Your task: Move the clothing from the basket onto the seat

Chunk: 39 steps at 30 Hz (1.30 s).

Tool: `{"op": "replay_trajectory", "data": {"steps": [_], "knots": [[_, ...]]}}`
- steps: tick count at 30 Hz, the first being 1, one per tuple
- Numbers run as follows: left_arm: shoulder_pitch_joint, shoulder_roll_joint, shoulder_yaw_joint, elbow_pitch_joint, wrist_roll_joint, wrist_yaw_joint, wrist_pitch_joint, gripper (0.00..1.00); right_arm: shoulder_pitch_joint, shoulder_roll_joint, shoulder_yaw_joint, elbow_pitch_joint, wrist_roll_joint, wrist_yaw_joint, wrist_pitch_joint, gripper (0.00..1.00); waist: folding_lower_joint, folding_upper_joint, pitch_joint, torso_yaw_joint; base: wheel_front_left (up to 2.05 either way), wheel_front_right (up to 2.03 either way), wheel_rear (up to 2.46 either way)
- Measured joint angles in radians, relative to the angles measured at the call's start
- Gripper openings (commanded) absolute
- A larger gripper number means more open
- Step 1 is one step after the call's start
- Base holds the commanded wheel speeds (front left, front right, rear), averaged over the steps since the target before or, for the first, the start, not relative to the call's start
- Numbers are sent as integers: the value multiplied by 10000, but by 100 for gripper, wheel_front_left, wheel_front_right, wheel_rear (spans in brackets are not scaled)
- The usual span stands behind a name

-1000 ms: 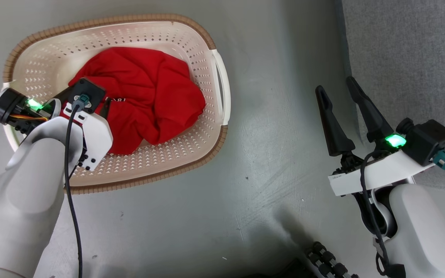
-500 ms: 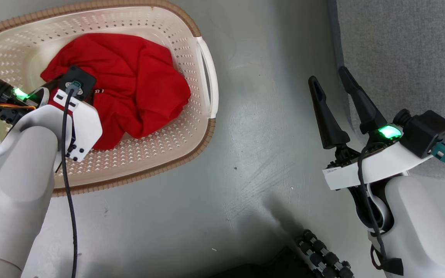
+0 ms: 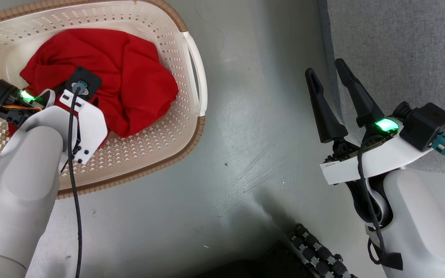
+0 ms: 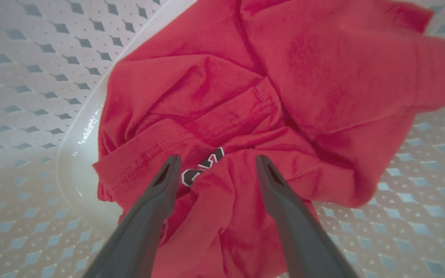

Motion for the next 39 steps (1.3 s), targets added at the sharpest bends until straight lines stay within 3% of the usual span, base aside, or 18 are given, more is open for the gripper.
{"op": "replay_trajectory", "data": {"steps": [18,19,22,23,39], "knots": [[-22,38,21,128,-184,-96,245,100,7,0,-31,-96,13,0,0,100,0,0,396,-78,0,0,0],[-24,25,21,127,-194,-96,234,75,6,0,-40,-98,15,0,0,100,0,0,416,-72,0,0,0],[-27,-10,15,130,-253,-98,157,26,-2,0,-77,-98,17,0,0,100,0,0,451,-55,0,0,0],[-28,-21,15,132,-336,-127,157,0,-12,0,-81,-98,33,0,0,100,0,0,454,-52,0,0,0],[-173,-176,134,-2,-709,-224,-324,0,-473,0,-385,-42,84,0,0,100,0,0,239,98,0,0,0]]}}
